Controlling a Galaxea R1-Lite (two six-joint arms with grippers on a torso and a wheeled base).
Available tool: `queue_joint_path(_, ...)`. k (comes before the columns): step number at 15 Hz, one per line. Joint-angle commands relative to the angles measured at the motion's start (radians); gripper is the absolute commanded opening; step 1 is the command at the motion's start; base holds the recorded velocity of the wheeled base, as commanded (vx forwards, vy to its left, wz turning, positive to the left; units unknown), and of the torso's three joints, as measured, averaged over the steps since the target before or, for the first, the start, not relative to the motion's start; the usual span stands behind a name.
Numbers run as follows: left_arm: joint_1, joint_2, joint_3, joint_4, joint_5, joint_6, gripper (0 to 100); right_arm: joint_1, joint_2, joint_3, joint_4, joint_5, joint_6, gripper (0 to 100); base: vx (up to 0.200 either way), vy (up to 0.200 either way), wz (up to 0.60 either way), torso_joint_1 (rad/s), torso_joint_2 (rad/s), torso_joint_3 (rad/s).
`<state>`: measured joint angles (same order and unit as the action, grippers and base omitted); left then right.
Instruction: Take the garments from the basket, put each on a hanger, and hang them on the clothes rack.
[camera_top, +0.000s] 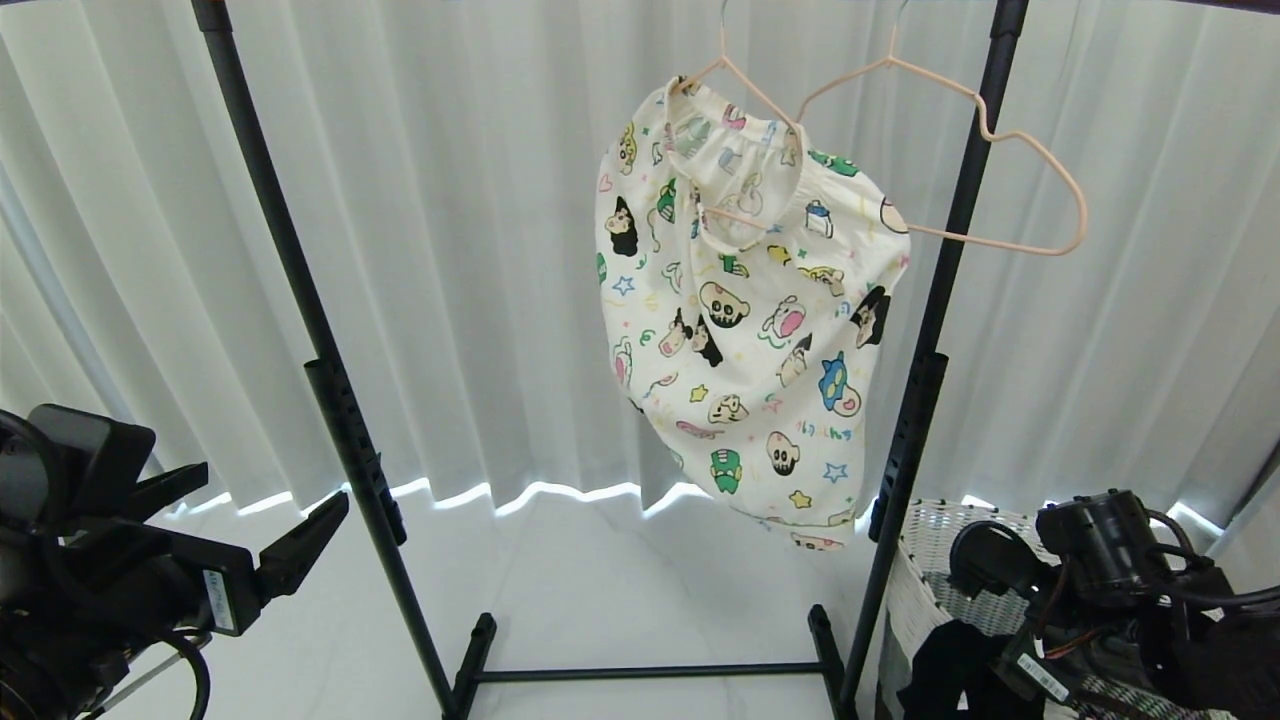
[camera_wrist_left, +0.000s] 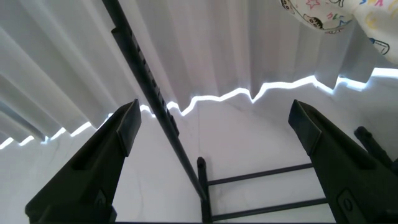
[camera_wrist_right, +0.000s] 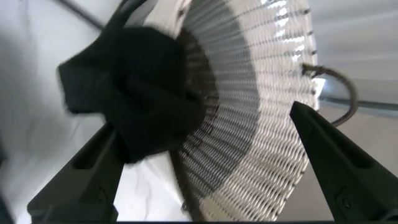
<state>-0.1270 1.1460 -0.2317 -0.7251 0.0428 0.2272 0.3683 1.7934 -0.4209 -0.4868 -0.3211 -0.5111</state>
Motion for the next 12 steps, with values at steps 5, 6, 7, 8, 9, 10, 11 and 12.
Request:
queue_joint_path(5,0.0,-0.002,0.0,0.0,0.003,0.0,100,0.004,0.058,-0.003,-0.085,-0.004,-0.003,0,0.0,0.0,0.0,0.0,0.0,0.0)
queue_joint_path(6,0.0,-0.002,0.0,0.0,0.003,0.001,100,0.006,0.027,-0.006,-0.084,-0.003,-0.003,0,0.0,0.0,0.0,0.0,0.0,0.0)
queue_joint_path(7,0.0,-0.002,0.0,0.0,0.005,0.003,100,0.011,0.004,-0.009,-0.084,-0.001,-0.003,0,0.0,0.0,0.0,0.0,0.0,0.0)
queue_joint_path(8,0.0,-0.002,0.0,0.0,0.006,0.003,100,0.017,-0.014,-0.022,-0.079,-0.001,-0.001,0,0.0,0.0,0.0,0.0,0.0,0.0)
queue_joint_path(9,0.0,0.0,0.0,0.0,0.02,0.003,100,0.037,-0.043,-0.072,-0.059,-0.001,0.006,0,0.0,0.0,0.0,0.0,0.0,0.0)
queue_joint_path(10,0.0,-0.002,0.003,0.0,0.049,0.003,100,0.055,-0.063,-0.131,-0.018,-0.001,0.026,0,0.0,0.0,0.0,0.0,0.0,0.0)
queue_joint_path(11,-0.002,-0.002,0.012,0.0,0.094,0.007,100,0.084,-0.091,-0.213,0.076,-0.001,0.074,0,0.0,0.0,0.0,0.0,0.0,0.0)
queue_joint_path(12,-0.013,-0.003,0.014,0.0,0.112,0.011,100,0.126,-0.121,-0.308,0.203,-0.001,0.134,0,0.0,0.0,0.0,0.0,0.0,0.0)
